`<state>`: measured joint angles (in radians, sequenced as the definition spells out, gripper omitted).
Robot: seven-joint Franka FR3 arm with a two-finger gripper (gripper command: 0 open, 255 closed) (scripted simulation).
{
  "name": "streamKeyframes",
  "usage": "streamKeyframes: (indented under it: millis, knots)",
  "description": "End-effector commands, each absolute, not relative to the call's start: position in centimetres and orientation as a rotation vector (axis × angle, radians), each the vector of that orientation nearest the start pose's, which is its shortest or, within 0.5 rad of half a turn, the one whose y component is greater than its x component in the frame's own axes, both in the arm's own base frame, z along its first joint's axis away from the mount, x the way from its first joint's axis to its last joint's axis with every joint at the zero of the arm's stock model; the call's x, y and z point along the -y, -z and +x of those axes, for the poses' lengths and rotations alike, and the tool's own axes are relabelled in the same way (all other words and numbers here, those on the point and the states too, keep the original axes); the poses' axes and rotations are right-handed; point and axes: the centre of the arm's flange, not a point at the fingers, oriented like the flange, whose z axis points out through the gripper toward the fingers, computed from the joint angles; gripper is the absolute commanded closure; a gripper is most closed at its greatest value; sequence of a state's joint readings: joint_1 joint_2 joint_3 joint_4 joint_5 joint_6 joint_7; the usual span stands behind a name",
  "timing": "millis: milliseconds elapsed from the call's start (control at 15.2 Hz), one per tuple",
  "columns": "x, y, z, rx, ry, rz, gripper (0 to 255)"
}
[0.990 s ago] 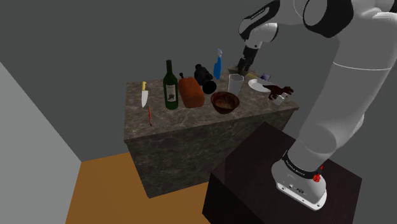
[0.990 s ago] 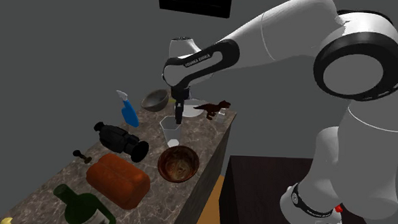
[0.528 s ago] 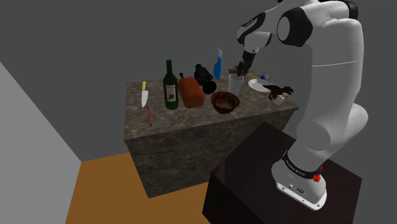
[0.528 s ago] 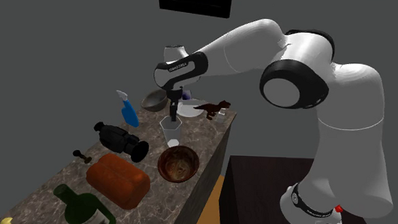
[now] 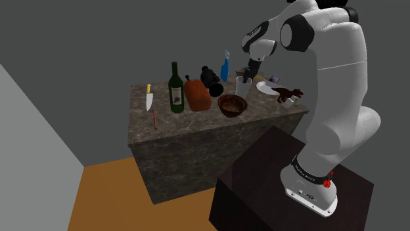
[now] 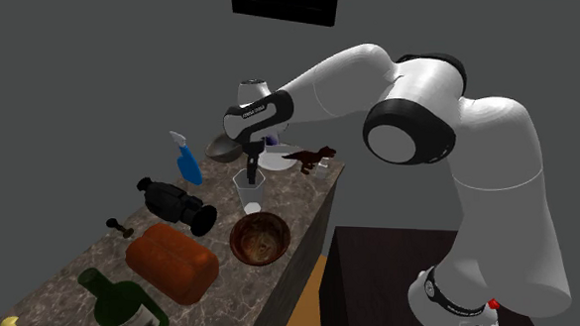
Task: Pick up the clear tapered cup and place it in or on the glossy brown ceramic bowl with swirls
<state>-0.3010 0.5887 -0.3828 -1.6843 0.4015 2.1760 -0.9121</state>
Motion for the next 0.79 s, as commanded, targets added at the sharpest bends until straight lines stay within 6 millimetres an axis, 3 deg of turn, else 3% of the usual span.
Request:
streamKeyframes:
  millis: [0, 396, 462, 726]
  knots:
    - [39.05, -26.92, 54.61, 0.068, 0.081, -3.032, 0]
    - [39.05, -26.92, 54.61, 0.068, 0.081, -3.032, 0]
    - [39.05, -26.92, 54.61, 0.068, 0.081, -3.032, 255]
    - [39.05, -26.92, 54.61, 0.068, 0.081, -3.032, 255]
